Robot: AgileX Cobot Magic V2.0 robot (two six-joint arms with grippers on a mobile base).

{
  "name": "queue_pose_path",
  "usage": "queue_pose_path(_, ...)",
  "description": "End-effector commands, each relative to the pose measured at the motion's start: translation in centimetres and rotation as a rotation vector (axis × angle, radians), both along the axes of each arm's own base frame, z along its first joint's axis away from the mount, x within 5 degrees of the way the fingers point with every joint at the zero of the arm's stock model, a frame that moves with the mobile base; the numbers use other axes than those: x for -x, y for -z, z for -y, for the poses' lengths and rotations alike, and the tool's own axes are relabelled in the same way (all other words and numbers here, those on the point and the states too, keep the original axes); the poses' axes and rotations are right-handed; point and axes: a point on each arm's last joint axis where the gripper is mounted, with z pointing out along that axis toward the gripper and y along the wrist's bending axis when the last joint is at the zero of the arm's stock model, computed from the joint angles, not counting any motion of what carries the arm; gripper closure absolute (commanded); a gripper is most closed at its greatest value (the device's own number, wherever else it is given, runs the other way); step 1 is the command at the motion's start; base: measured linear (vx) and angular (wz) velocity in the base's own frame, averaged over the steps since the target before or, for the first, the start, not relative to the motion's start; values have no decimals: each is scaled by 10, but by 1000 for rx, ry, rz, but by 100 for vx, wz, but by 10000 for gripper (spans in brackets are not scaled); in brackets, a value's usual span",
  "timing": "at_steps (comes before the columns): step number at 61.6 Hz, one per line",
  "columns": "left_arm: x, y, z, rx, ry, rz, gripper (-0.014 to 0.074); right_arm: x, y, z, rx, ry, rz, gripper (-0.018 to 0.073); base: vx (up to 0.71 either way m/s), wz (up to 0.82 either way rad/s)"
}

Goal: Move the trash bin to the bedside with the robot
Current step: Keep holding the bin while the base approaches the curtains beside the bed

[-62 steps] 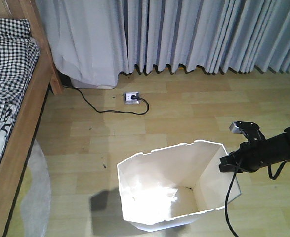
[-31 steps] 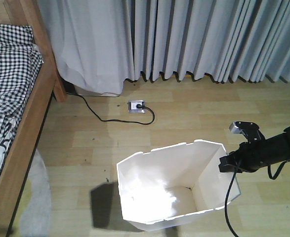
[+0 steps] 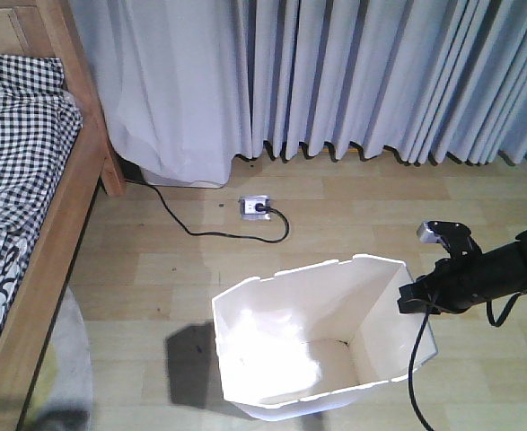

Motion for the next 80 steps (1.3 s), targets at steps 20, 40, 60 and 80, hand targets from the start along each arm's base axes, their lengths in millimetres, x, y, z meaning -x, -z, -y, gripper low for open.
queue_pose_path(20, 0, -1, 0, 4, 4, 64, 603, -8, -31, -12, -175, 7, 55, 566, 15, 3)
queue_pose_path(40, 0, -1, 0, 4, 4, 64, 603, -8, -31, -12, -175, 7, 55, 566, 17, 0)
queue_pose_path(60, 0, -1, 0, 4, 4, 64, 603, -8, -31, -12, -178, 6, 54, 566, 16, -1)
queue_pose_path(80, 0, -1, 0, 4, 4, 64, 603, -8, -31, -12, -178, 6, 54, 566, 15, 0)
